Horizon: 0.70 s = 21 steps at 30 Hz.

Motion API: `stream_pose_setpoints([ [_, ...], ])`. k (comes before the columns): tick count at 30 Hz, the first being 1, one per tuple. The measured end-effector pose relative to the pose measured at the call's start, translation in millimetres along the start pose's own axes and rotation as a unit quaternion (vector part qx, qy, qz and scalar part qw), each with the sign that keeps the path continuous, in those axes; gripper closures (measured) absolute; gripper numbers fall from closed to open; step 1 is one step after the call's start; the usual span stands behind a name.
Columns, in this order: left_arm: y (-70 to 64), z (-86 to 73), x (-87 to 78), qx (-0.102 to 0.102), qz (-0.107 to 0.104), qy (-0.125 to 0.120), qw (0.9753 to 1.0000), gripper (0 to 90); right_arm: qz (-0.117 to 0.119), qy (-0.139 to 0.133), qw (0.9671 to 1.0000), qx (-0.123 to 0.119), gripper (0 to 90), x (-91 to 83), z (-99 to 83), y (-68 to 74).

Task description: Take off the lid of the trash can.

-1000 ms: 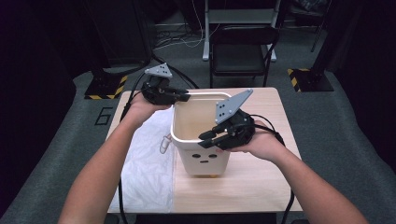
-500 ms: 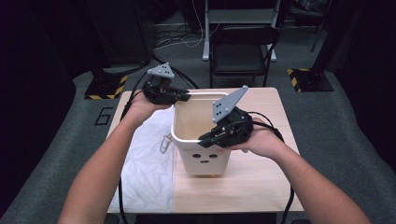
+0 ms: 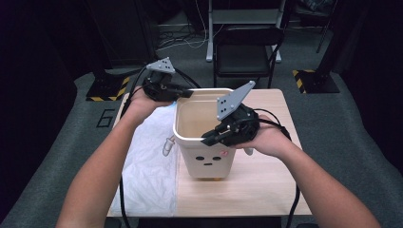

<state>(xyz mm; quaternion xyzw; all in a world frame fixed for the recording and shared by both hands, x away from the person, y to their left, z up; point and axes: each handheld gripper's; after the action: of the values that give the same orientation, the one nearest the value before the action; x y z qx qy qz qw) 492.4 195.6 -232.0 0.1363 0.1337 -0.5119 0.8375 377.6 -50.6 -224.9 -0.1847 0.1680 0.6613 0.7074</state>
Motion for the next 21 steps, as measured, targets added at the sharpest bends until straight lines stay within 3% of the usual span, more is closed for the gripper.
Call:
stream_pose_setpoints([
  [7, -0.6, 10.4, -5.5, 0.0, 0.001, -0.01, 0.9999, 77.2, -0.004, -0.008, 1.0, -0.004, 82.8, -8.9, 11.5, 1.1],
  [12, -4.6, 18.5, -8.8, 0.005, 0.0, -0.02, 0.9998, 77.1, 0.008, -0.019, 0.9998, -0.002, 83.9, -13.1, 15.6, 2.5],
  [20, -6.9, 15.3, -7.2, -0.001, -0.006, -0.015, 0.9999, 76.3, 0.006, -0.007, 0.9999, -0.012, 84.5, -12.5, 13.6, 7.4],
  [21, -6.7, 15.1, -7.4, -0.008, -0.006, -0.016, 0.9998, 71.9, 0.004, -0.005, 0.9999, -0.013, 84.5, -12.0, 13.3, 7.8],
])
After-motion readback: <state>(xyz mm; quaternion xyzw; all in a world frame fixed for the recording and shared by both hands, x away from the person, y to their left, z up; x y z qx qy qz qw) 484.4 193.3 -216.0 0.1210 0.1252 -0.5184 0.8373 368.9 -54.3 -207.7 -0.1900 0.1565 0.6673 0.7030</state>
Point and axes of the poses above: each handheld gripper's, and its own axes: x roughly forward along the jaws, z roughly out of its top, y roughly to its left, and after that the axes turned 12 degrees about -y, right-handed
